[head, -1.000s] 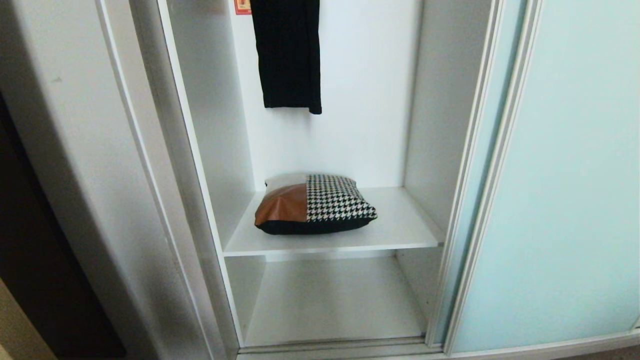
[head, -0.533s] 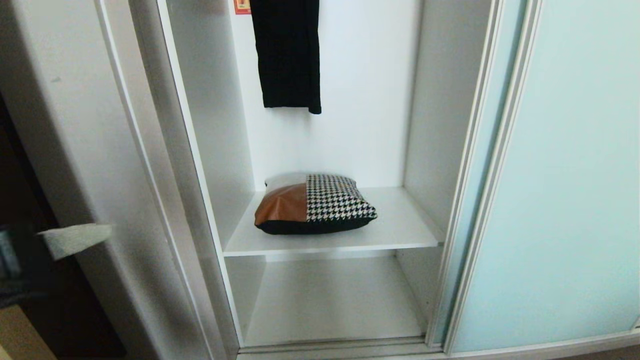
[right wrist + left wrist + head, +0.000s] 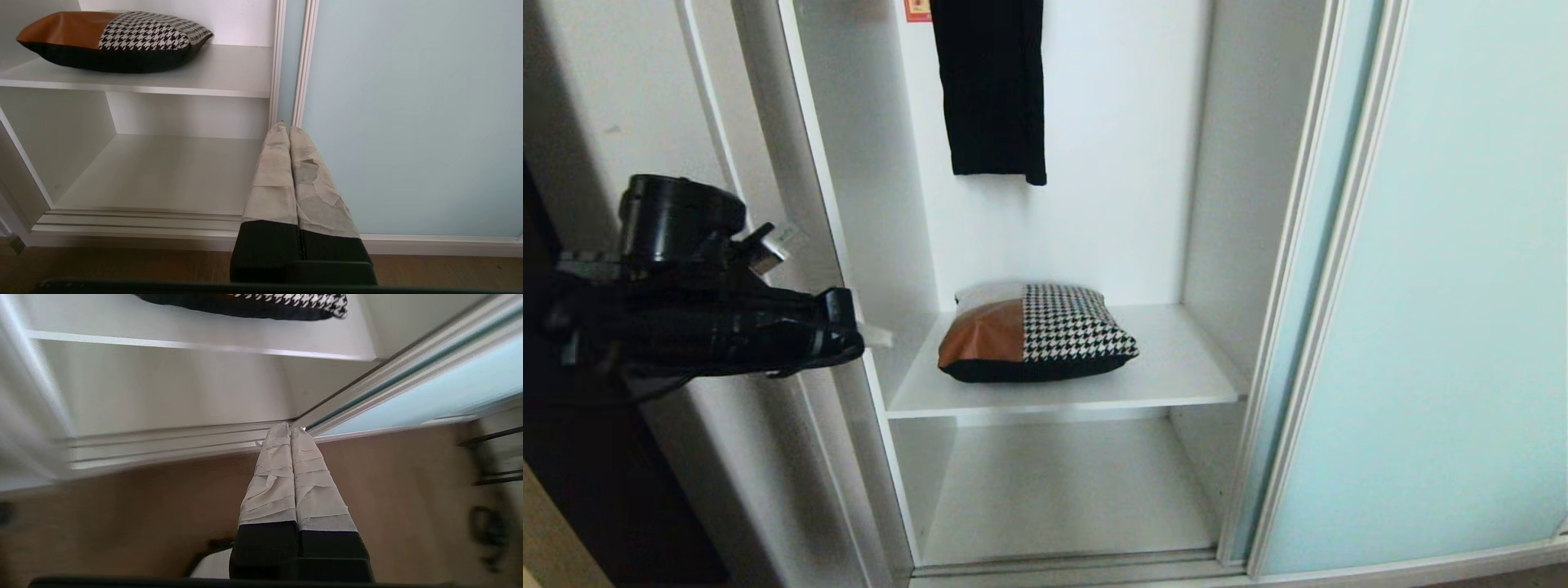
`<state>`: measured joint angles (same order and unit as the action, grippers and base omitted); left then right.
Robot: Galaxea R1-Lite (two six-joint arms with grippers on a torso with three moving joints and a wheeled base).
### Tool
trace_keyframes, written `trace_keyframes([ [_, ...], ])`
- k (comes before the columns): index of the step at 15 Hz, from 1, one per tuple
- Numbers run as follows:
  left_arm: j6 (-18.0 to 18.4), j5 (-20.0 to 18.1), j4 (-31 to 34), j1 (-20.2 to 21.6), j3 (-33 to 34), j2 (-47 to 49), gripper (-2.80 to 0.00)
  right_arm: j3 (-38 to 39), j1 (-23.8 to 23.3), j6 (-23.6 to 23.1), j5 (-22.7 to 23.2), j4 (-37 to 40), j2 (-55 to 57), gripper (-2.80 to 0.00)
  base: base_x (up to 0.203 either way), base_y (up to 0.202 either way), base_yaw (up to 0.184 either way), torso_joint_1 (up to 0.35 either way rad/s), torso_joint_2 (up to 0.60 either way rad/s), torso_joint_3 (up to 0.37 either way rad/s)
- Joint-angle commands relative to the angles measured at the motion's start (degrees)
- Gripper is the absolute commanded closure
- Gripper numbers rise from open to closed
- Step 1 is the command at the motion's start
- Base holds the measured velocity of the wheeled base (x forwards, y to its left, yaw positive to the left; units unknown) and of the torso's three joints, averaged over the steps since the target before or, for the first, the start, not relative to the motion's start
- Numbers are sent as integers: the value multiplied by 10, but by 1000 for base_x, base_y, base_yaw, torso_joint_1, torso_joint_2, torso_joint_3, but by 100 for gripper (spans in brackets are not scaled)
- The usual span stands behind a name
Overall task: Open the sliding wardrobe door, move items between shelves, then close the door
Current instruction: Place the pillow on the lower shelf
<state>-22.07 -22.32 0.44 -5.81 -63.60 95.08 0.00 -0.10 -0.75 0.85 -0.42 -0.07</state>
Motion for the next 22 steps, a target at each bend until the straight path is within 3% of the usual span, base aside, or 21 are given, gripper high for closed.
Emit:
trace_keyframes([
  [1,-45,-2,-1,-8,-67,121,0,0,0,-1,0,0,0,0,0,0,0,0,0,0],
  [3,-66,-2,-3,-11,-92,159,0,0,0,0,0,0,0,0,0,0,0,0,0,0],
  [10,-63,16,-4,-11,-74,193,0,0,0,0,0,0,0,0,0,0,0,0,0,0],
  [15,-70,31,-89,-10,-39,210,0,0,0,0,0,0,0,0,0,0,0,0,0,0],
  [22,-79,36,-91,-10,-55,235,0,0,0,0,0,0,0,0,0,0,0,0,0,0],
])
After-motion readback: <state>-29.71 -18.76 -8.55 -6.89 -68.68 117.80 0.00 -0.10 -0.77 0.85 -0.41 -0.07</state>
